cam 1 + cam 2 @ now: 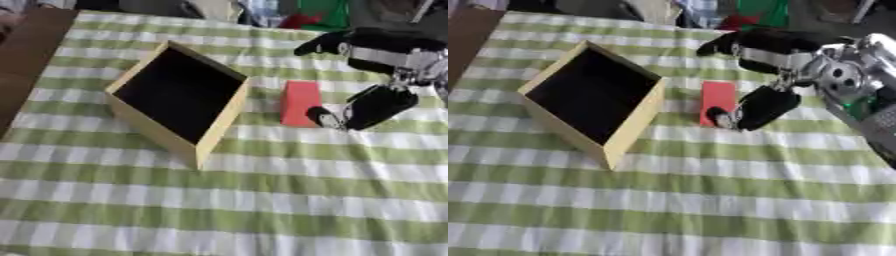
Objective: Pick up objects on the table and place them in the box.
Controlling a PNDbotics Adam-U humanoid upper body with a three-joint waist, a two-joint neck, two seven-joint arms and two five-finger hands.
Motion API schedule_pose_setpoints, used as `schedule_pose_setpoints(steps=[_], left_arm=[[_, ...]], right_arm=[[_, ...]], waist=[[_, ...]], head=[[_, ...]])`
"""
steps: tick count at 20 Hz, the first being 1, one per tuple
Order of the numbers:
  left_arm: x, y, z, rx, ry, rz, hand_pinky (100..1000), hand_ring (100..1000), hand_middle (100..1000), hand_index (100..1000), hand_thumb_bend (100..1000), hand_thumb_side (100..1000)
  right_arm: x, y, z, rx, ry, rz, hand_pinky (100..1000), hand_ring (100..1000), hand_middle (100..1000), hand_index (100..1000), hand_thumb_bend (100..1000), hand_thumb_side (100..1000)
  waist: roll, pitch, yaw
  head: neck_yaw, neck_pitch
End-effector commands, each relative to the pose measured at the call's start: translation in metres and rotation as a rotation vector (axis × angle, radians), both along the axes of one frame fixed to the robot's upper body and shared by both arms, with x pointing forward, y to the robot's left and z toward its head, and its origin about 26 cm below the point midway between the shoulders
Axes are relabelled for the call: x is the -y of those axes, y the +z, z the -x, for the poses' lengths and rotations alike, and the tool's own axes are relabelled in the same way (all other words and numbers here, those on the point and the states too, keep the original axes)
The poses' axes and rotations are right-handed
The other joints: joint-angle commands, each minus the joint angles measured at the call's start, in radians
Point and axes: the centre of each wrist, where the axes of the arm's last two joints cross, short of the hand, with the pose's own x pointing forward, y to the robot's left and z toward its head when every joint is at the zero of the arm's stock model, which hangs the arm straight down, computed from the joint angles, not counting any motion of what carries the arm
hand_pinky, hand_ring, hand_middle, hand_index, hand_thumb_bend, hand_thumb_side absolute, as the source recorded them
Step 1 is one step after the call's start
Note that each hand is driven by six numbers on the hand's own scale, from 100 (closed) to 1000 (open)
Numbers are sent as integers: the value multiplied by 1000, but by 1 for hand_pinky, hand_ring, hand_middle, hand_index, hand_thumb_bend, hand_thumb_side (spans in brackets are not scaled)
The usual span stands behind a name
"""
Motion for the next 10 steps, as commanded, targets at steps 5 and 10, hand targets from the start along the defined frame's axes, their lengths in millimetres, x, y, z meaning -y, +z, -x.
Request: schedule_pose_setpoints(steps=[5,10], left_arm=[[0,9,1,31,-10,-17,1000,507,472,651,241,101],[1,9,1,32,-12,-16,1000,507,472,651,240,102]], right_arm=[[-6,4,1,-150,-141,0,1000,1000,961,1000,258,110],[-6,-1,-10,-166,-180,-17,1000,1000,960,1000,246,103]], waist=[[6,-14,5],[7,-13,4]], head=[[-6,-10],[-6,-15]])
